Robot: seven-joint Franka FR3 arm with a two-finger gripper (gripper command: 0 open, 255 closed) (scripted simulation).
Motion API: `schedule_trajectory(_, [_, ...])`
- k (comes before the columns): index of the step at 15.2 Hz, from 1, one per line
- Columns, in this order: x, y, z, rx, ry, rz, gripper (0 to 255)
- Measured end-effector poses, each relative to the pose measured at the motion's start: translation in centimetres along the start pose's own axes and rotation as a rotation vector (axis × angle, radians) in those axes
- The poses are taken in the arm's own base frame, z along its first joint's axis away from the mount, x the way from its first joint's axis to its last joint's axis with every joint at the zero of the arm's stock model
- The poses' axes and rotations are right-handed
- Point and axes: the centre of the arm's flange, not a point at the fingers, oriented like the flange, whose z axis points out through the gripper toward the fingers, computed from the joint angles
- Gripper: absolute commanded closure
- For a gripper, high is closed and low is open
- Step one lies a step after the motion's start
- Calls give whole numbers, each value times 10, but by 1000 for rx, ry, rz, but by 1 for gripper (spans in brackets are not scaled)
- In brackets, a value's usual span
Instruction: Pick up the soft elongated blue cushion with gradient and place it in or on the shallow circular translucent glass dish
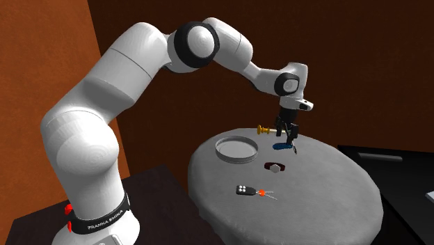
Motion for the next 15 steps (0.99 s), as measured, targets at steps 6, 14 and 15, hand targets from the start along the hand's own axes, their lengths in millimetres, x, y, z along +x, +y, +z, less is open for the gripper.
schedule_trajectory(6, [-1,0,24,3,-1,2,0])
schedule_trajectory(14, [-1,-3,21,8,3,0,255])
schedule_trajectory(15, [-1,-3,21,7,2,0,255])
